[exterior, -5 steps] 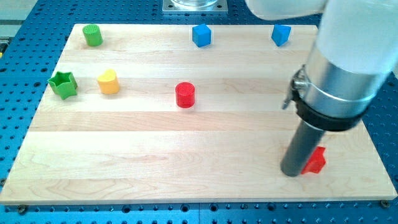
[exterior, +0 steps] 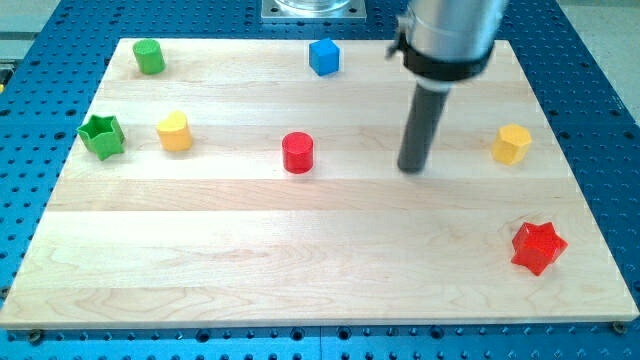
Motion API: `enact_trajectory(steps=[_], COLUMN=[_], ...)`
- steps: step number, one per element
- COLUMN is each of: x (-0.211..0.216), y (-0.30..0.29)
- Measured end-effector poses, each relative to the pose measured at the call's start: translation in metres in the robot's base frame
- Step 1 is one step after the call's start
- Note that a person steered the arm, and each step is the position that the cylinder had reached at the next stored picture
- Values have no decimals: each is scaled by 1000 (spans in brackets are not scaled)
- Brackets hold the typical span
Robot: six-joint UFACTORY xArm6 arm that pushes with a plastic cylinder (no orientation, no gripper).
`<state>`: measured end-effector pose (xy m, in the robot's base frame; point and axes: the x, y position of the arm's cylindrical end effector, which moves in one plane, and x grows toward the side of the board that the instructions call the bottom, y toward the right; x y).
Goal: Push the red circle to the bottom center of the board
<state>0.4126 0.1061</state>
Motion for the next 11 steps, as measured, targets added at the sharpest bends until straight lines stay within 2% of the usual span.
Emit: enact_trajectory(steps=[1,2,3,4,5,6,7,8,9,10,11], x=[-52,-22,72,109,53,80,139,163,158,80,-16], y=[-47,-118,-151,-144,-167,-271,-267,-208,-179,-189,-163])
